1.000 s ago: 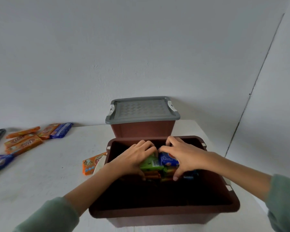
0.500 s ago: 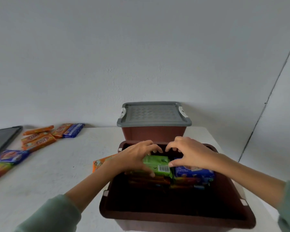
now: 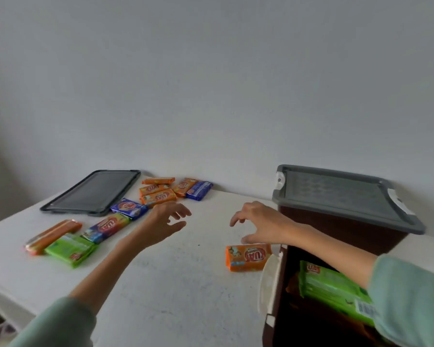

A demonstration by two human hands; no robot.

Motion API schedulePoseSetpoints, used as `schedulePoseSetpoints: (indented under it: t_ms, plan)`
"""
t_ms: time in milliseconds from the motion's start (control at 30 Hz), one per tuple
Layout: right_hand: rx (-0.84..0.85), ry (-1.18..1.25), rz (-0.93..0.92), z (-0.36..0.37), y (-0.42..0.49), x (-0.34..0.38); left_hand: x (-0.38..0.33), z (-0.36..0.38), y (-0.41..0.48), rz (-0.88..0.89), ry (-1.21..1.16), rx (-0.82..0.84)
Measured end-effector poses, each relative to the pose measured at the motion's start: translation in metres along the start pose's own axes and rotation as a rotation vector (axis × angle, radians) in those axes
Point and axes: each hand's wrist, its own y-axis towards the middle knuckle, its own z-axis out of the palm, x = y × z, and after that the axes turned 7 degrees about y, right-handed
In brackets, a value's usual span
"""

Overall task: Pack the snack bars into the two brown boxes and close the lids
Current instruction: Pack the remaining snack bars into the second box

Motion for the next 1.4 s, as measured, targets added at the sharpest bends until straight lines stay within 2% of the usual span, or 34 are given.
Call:
schedulePoseSetpoints:
  t_ms: [133,267,433,533,600,667,767,967,1167,1300,1400]
  plan:
    - [0.467,-0.12,0.095,0.039,0.045,-0.006,0.073,0.001,-0.035,-0.214,0.071,-0.057]
    - [0.732,-0.276,0.169,0.068,0.058,-0.014,0.115,0.002,-0.063,-0.332,0.065,-0.135]
    - [0.801,-0.354,0.189,0.081,0.058,-0.009,0.126,0.001,-0.075,-0.435,0.078,-0.216]
    - [0.789,-0.363,0.202,0.083,0.057,-0.007,0.133,-0.002,-0.077,-0.584,0.151,-0.243]
    - [0.786,-0.363,0.206,0.082,0.056,-0.006,0.144,-0.003,-0.078,-0.778,0.207,-0.161]
    - [0.784,-0.348,0.207,0.081,0.057,-0.005,0.154,-0.002,-0.079,-0.988,0.207,-0.011]
    - [0.772,-0.31,0.221,0.081,0.057,-0.006,0.164,0.009,-0.085,-1.128,0.154,0.09]
    - [0.771,-0.308,0.214,0.081,0.058,-0.007,0.153,0.013,-0.087,-1.091,0.26,0.065]
    - [0.76,-0.319,0.199,0.08,0.058,-0.005,0.1,0.028,-0.077,-1.025,0.35,0.259]
    - [0.747,-0.324,0.189,0.079,0.057,-0.004,0.05,0.044,-0.072,-0.814,0.333,0.385]
    - [0.726,-0.329,0.181,0.078,0.056,-0.004,0.028,0.045,-0.064,-0.513,0.226,0.517]
